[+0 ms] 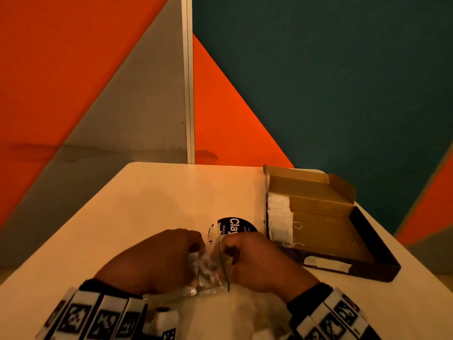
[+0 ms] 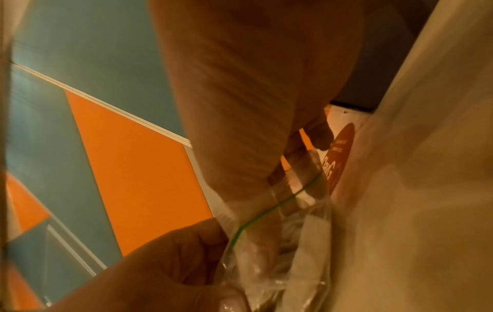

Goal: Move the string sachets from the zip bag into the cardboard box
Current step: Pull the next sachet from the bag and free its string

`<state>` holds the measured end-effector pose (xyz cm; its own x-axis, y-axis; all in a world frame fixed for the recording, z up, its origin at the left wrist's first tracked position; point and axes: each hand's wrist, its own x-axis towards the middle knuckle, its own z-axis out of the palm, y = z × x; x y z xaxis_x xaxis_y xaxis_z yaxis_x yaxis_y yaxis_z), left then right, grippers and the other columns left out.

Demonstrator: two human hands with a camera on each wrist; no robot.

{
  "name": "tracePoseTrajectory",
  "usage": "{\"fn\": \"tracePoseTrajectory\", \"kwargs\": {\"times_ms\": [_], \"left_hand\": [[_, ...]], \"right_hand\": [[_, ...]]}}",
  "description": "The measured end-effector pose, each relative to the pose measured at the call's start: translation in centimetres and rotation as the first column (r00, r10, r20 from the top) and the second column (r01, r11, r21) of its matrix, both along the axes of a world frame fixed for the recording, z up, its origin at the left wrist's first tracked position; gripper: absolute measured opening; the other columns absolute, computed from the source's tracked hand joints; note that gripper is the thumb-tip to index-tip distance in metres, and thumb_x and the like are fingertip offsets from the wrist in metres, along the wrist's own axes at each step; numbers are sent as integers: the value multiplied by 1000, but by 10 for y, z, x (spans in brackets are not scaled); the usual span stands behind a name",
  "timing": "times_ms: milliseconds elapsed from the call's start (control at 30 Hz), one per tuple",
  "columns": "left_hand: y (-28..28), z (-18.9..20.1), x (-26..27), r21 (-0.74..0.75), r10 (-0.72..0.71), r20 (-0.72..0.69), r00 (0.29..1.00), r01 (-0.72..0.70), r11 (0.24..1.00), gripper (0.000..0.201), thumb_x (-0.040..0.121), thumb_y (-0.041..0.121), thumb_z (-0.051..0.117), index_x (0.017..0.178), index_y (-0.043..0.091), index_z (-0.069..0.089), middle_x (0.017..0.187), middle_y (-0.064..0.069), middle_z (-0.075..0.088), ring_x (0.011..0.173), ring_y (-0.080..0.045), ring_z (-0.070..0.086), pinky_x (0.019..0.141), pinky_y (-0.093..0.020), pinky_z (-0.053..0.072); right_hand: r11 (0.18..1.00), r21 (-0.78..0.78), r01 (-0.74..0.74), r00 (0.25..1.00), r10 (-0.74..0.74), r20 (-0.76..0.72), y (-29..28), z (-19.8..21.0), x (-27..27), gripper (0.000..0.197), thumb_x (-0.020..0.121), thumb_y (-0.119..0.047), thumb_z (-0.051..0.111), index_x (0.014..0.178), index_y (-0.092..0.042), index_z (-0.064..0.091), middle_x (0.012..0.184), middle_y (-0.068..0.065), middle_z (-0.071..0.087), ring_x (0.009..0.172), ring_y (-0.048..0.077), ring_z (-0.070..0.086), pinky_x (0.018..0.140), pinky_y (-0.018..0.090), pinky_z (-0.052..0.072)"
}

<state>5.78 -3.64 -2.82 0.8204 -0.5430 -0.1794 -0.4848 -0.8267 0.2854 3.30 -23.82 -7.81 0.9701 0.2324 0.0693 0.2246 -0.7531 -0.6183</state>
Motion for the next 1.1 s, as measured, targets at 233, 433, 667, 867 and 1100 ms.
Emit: {"fn": "tracePoseTrajectory", "kwargs": {"times_ms": [233,433,667,867,1100], "left_hand": [[0,-2,0,-22,7,-15,1000,-7,1000,40,78,29,74,113,41,59,111,19,61,95,1,56,81,-21,50],[-1,0,-1,-35,28,-38,999,-30,999,44,78,27,75,116,41,58,113,19,61,99,-3,57,88,-26,52],[1,1,1,-40,46,-41,998,-48,998,38,77,27,74,110,39,60,105,17,64,93,-1,58,83,-26,53],[0,2,0,-23,41,-33,999,-42,999,40,79,29,74,115,37,59,112,16,63,99,-4,59,86,-26,52],[-1,0,2,-1,45,-42,998,-45,999,42,80,28,73,117,39,58,116,17,62,102,-5,58,91,-28,52]], "right_hand": [[1000,25,9,1000,-9,3,1,-1,-2,26,80,-24,81,104,-34,77,103,-18,75,94,-5,68,88,21,57],[1000,-14,11,1000,-11,13,0,0,-1,26,83,-13,71,102,-29,78,103,-12,77,93,2,70,87,28,60],[991,113,70,997,-68,-26,-16,14,-2,22,82,-11,75,85,-32,69,88,-8,73,80,5,67,82,34,59],[999,-22,-24,996,22,-84,-15,18,-6,58,90,-8,65,129,-49,60,83,-13,66,73,-3,60,75,12,51],[975,-183,-124,992,124,-12,-12,24,-8,31,82,-30,80,112,-33,75,99,-23,61,90,-1,58,77,1,40]]}}
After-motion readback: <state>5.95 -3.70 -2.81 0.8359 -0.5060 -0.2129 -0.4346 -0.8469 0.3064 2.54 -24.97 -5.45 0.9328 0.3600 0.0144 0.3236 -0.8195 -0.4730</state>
